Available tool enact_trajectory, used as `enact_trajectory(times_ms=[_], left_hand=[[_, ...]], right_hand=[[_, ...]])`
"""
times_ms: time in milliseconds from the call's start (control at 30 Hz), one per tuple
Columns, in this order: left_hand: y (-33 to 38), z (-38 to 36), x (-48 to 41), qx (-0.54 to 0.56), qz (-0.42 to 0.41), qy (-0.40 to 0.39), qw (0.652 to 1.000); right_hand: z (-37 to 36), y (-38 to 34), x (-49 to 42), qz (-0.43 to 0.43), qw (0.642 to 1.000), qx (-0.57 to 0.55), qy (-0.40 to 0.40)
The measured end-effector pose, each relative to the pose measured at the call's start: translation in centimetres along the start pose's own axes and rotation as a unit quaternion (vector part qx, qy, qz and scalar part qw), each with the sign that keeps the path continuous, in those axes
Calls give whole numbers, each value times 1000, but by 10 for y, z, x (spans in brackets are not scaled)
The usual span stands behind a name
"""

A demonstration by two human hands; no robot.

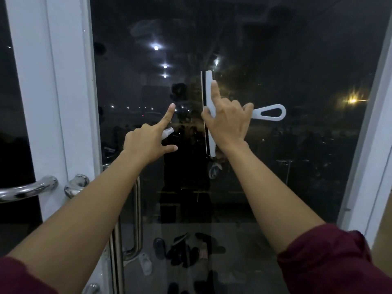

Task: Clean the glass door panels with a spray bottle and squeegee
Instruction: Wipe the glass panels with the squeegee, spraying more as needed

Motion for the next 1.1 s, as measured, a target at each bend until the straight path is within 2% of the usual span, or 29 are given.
enact_trajectory(times_ms=[367,500,700,800,900,1100], left_hand=[[2,4,1,-38,-7,-10,999],[5,3,0,-41,-6,-14,999],[3,0,2,-25,-2,-8,1000],[2,0,2,-20,3,-9,1000],[0,3,2,-27,0,2,1000],[0,3,3,-35,-12,10,999]], right_hand=[[-15,93,28,-83,996,21,-33],[-4,72,29,-91,995,20,-25],[20,-5,-5,-10,999,-6,53],[16,-26,-27,19,1000,-5,23],[4,-8,-25,4,1000,-17,14],[-26,72,8,-65,996,-67,6]])
Point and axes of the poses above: each hand's wrist, its own x-axis away from the middle knuckle, its own z-axis out of the back of the hand, y = z × x, the point moved 5 cm from there along -x, towards the middle knuckle, and after that the axes turned 12 degrees about x, right-handed, at the moved point
